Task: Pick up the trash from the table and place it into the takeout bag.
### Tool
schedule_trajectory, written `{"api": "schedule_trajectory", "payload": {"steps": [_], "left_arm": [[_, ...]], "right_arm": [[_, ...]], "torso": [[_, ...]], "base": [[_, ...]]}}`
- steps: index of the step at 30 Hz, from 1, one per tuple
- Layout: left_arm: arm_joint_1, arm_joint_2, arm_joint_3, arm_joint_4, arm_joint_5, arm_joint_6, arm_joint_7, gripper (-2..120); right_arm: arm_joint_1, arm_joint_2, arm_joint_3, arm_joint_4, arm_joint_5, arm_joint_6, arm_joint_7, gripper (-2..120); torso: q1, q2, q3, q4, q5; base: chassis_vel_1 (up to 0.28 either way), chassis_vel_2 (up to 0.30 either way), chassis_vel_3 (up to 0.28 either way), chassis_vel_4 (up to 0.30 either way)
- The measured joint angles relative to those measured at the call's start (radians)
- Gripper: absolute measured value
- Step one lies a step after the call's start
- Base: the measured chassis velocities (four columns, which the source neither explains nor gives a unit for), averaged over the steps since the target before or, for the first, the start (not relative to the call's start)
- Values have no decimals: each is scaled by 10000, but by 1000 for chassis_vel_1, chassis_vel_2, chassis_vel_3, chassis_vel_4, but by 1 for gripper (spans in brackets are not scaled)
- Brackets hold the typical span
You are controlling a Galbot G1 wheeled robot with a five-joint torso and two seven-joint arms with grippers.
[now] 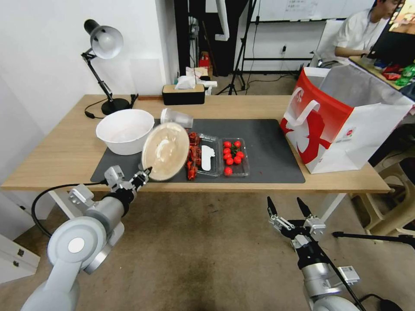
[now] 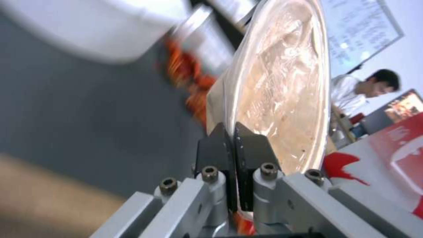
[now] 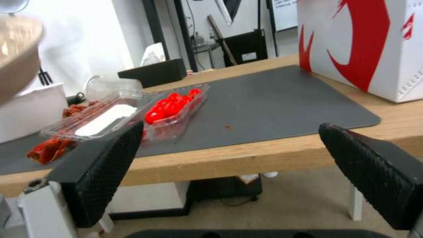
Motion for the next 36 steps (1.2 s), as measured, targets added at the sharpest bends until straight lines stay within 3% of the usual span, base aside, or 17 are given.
{"api": "schedule_trajectory", "payload": {"steps": [6,12,14,17,18,19,20,21,24,25,28,29,32,33,36], "left_arm": [[-1137,820,721,166,1401,-325,1259,0],[-2838,1643,2111,333,948,-358,1090,0],[-4370,2145,3068,826,986,-359,1045,0],[-5170,2354,3583,1211,1072,-385,1058,0],[-6303,2503,4364,1786,1160,-431,1085,0],[-7754,2382,5539,2559,1363,-508,1134,0],[-8493,2184,6203,2971,1481,-563,1151,0],[-8493,2184,6203,2971,1481,-563,1151,0],[-9891,1556,7510,3811,1786,-641,1235,0],[-9891,1556,7510,3811,1786,-641,1235,0],[-11066,619,8483,4825,2243,-667,1355,0],[-11066,619,8483,4825,2243,-667,1355,0],[-11902,-315,9000,5860,2558,-731,1400,0],[-11902,-315,9000,5860,2558,-731,1400,0],[-12542,-1136,9566,6664,2755,-914,1463,0]], "right_arm": [[72,-250,-239,84,-49,-143,48,100],[69,-257,-361,149,-211,-186,64,100],[41,-237,-434,186,-357,-199,69,100],[30,-249,-457,217,-409,-204,71,100],[19,-328,-495,254,-450,-235,90,100],[11,-436,-556,266,-505,-283,118,100],[12,-465,-578,268,-526,-309,135,100],[12,-465,-578,268,-526,-309,135,100],[36,-476,-631,268,-589,-343,169,100],[36,-476,-631,268,-589,-343,169,100],[29,-455,-635,325,-605,-402,227,100],[29,-455,-635,325,-605,-402,227,100],[-36,-483,-522,425,-606,-432,258,100],[-36,-483,-522,425,-606,-432,258,100],[-99,-518,-398,471,-602,-435,267,100]], "torso": [[0,0,0,-1,-1],[1,0,0,0,0],[0,0,0,-4,3],[1,-1,1,-3,2],[1,-1,1,0,-1],[0,0,1,2,1],[1,-1,2,0,0],[1,-1,2,0,0],[2,-1,1,-4,6],[2,-1,1,-4,6],[2,-1,0,1,3],[2,-1,0,1,3],[2,-1,1,-1,2],[2,-1,1,-1,2],[1,-2,1,0,4]], "base": [[0,0,0,0],[0,0,0,0],[0,0,0,0],[0,0,0,0],[0,0,0,0],[0,0,0,0],[0,0,0,0],[0,0,0,0],[0,0,0,0],[0,0,0,0],[0,0,0,0],[0,0,0,0],[0,0,0,0],[0,0,0,0],[0,0,0,0]]}}
